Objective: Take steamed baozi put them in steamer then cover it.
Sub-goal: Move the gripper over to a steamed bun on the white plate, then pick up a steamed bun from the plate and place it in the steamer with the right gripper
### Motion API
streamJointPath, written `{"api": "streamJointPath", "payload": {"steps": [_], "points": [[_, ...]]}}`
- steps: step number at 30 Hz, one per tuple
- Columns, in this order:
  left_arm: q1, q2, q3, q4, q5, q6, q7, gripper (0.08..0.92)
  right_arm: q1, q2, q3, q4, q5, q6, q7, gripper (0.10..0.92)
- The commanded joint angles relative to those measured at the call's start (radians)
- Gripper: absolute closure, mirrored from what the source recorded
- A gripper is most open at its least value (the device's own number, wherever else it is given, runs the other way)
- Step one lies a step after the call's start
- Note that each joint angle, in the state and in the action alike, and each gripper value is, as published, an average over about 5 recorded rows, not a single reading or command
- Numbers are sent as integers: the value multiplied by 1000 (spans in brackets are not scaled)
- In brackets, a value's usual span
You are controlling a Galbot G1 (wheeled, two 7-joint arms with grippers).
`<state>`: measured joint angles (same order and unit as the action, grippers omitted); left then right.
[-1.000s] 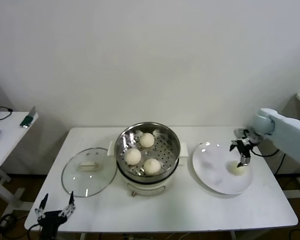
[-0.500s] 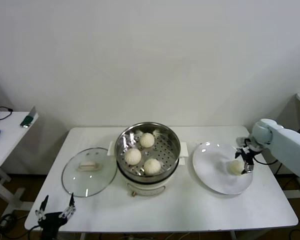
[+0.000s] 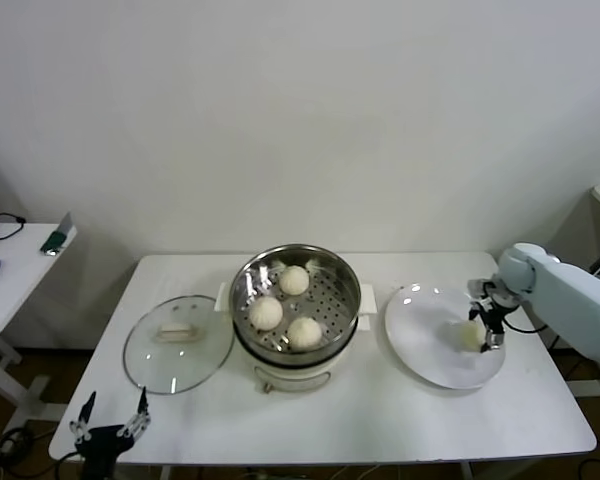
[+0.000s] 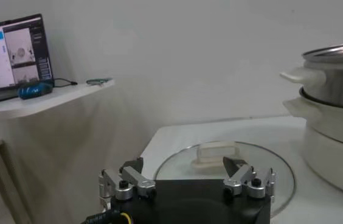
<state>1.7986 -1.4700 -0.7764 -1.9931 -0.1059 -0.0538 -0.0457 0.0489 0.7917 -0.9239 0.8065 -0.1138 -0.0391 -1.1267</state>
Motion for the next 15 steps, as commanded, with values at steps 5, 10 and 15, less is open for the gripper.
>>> {"api": "streamJointPath", "payload": {"steps": [5,10,15], "points": [[5,0,2,-5,3,0,1,177,8,10,3,-13,9,2,-5,335],[0,3,8,-12,5,2,2,177,123,-6,-93,24,134,-35,6,350],[-13,7,24,-22,4,7,4,177,346,18,-287,73,327,-95,26,347]]}}
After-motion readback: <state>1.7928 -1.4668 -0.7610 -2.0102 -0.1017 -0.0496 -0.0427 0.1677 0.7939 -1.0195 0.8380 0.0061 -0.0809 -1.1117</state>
